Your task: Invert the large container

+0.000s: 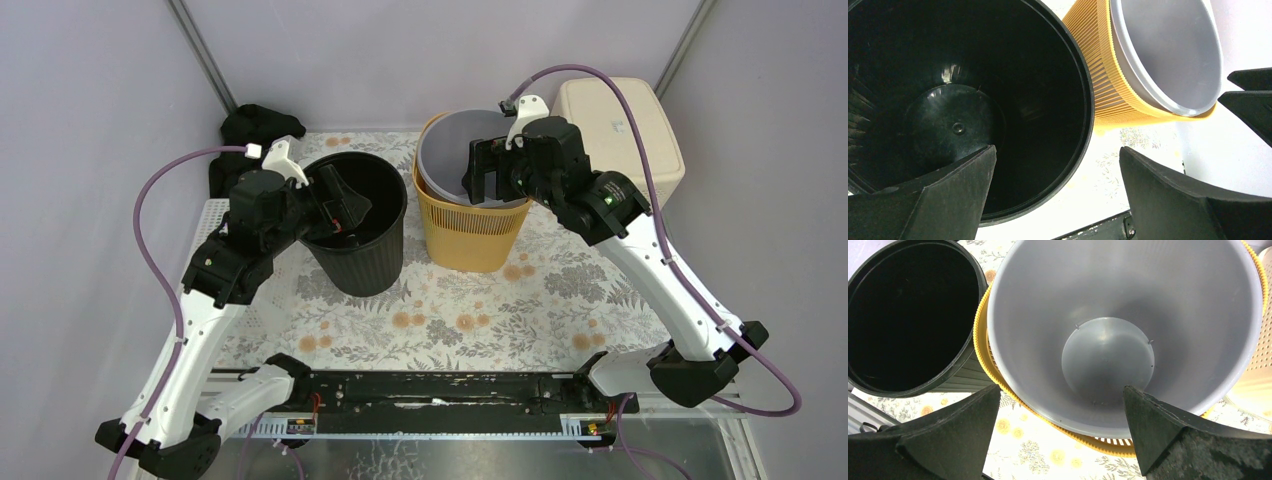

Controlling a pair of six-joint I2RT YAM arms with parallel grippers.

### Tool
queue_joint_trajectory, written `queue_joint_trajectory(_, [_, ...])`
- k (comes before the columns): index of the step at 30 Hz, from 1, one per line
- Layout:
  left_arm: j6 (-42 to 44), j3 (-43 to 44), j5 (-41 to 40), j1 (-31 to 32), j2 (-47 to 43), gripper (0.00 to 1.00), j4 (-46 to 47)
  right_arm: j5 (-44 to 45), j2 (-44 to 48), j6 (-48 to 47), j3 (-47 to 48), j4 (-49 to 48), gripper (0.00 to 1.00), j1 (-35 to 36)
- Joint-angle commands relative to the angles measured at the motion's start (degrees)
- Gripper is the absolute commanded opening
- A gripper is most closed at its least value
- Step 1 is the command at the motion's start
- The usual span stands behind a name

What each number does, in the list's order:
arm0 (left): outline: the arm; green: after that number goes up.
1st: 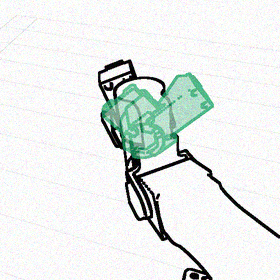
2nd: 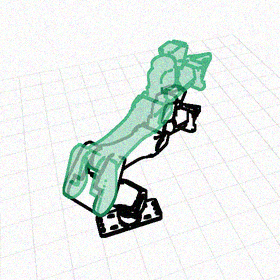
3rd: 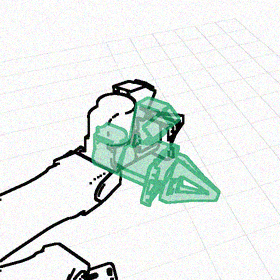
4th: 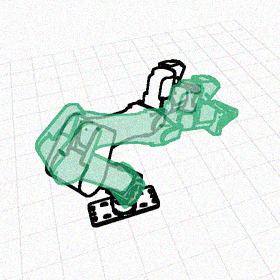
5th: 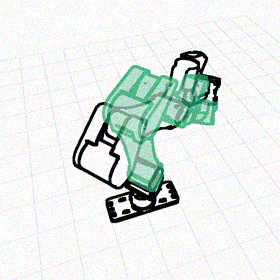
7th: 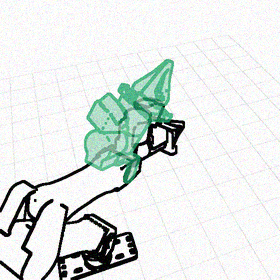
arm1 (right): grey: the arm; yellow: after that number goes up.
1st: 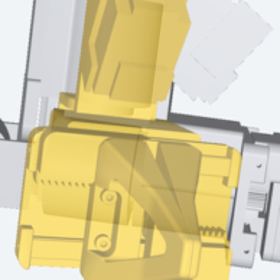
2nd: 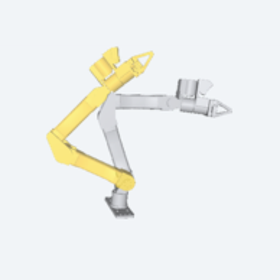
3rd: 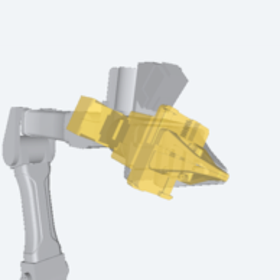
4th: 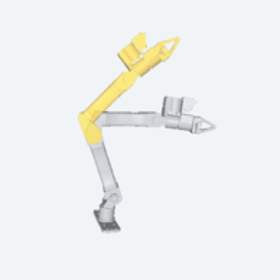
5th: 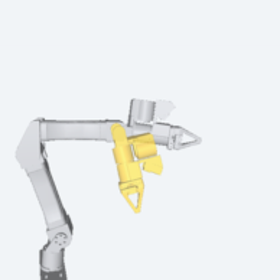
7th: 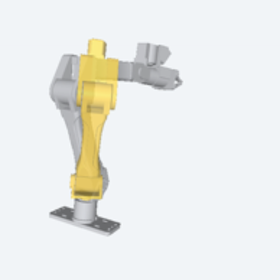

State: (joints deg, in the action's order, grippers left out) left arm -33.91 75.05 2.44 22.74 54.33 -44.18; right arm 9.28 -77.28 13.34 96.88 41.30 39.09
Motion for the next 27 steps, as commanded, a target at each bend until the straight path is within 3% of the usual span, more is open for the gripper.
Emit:
queue_joint_trajectory(1, [0.42,-0.28,0.63,-0.33,-0.25,1.00,3.58,-1.20,0.11,-0.07,1.77,-2.38,0.99,-0.33])
queue_joint_trajectory(27, [0.34,-0.26,0.71,-0.32,-0.36,1.00,3.72,-1.20,0.72,0.21,1.19,-2.47,0.99,-0.34])
